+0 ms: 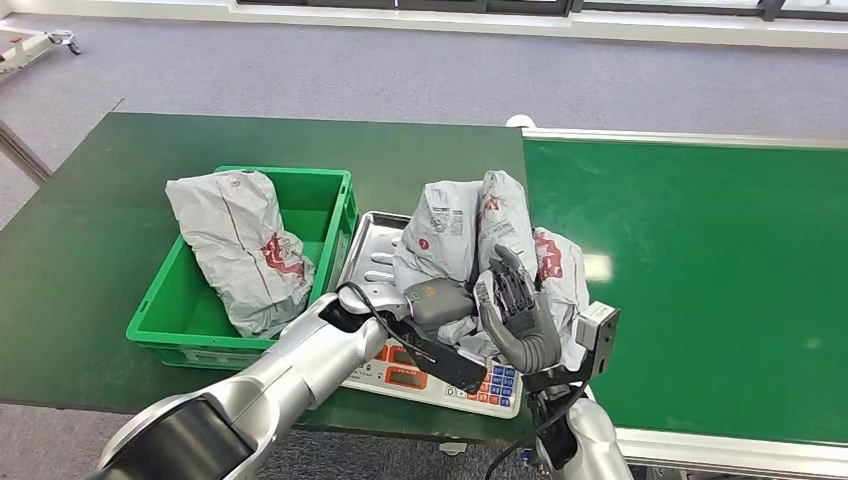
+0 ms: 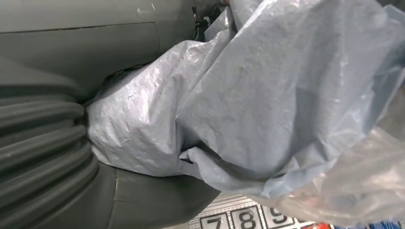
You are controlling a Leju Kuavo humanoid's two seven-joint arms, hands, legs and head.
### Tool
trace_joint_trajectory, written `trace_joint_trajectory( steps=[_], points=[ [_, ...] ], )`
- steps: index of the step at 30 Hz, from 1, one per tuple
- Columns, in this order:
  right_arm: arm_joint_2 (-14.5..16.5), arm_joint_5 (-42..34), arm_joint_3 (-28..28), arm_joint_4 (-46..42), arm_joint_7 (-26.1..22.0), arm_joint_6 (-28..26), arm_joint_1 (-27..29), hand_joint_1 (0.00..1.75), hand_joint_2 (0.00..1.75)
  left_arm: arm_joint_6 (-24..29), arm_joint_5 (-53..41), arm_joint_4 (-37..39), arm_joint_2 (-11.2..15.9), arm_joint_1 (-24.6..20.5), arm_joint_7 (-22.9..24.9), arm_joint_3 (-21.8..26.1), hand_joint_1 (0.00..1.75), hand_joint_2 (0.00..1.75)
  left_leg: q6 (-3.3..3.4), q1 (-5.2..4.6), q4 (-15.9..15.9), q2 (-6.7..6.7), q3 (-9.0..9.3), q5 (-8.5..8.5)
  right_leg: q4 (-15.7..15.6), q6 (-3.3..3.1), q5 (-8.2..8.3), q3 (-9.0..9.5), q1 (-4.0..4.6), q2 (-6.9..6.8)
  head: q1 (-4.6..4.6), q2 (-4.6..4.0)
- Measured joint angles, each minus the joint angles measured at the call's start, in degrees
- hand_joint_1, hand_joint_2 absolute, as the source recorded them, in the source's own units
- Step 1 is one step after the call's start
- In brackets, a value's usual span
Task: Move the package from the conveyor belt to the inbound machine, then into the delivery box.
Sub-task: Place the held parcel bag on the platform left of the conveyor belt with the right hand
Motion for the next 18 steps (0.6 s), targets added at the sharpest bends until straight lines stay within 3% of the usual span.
trace_joint_trajectory(
  steps=[8, 14, 18],
  points=[
    [0.3, 0.4, -1.3, -0.5, 0.3, 1.3, 0.1, 0.00, 1.75, 3.2, 4.9, -6.0, 1.5, -0.9, -2.5, -0.6, 1.75, 1.75, -0.04, -0.03, 0.0, 0.04, -0.71, 0.44, 0.0, -0.03, 0.49, -0.82, -0.03, 0.06, 0.01, 0.00],
    [0.7, 0.0, -4.0, -1.2, 1.5, 2.9, 1.5, 0.00, 1.75, 0.7, 11.8, -26.8, 7.8, 0.9, 1.5, -2.2, 1.75, 1.75, -0.13, -0.02, 0.0, 0.12, -0.93, 0.53, 0.0, -0.12, 0.60, -1.08, 0.06, 0.22, 0.01, 0.00],
    [1.0, 0.0, -5.0, -2.6, 2.3, 3.1, 3.8, 0.00, 1.75, 0.5, 12.9, -35.5, 10.4, 1.9, 2.2, -2.6, 1.75, 1.75, -0.14, -0.01, 0.0, 0.10, -1.08, 0.53, 0.0, -0.13, 0.59, -1.25, 0.07, 0.20, 0.00, 0.00]
  ],
)
